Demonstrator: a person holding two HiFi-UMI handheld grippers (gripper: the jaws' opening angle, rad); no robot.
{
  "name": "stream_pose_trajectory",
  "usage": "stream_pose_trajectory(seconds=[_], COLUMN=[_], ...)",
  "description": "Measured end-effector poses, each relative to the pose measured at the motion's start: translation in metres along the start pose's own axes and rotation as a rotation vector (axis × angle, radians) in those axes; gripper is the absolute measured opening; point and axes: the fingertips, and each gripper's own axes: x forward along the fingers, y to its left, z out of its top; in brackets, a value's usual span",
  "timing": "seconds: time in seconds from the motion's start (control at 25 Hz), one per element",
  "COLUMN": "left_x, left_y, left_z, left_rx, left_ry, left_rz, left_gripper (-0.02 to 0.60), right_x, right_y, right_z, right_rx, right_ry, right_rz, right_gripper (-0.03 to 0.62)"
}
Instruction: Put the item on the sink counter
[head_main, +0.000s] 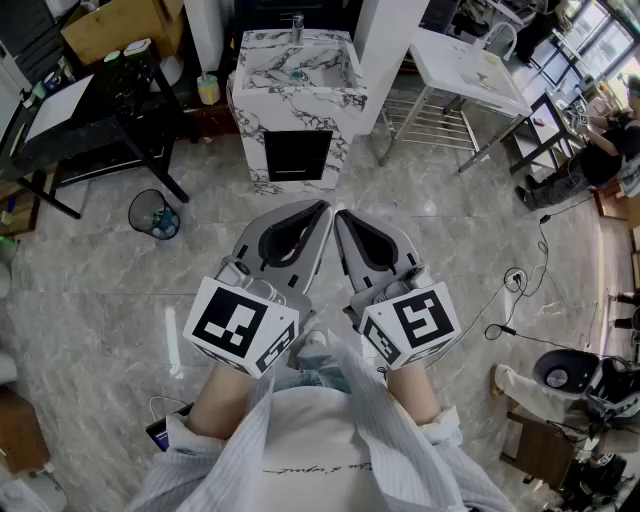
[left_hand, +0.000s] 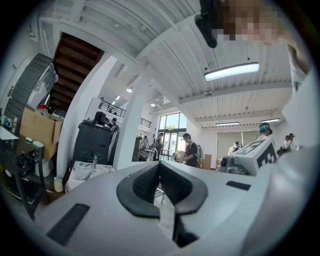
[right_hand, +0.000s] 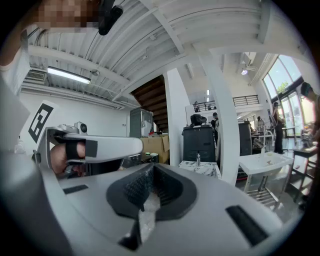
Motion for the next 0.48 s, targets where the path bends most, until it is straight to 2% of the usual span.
stream_pose_trajectory(seconds=[0.48], left_x=[0.001], left_y=[-0.029], left_z=[-0.015], left_rx=[-0.01], left_ry=[0.0], left_rz=[0.043], left_gripper=[0.015], right_x=[-0.034], right_y=[-0.01], right_z=[-0.01], right_rx=[0.005], right_ry=[0.0], right_rz=[0.028], right_gripper=[0.009])
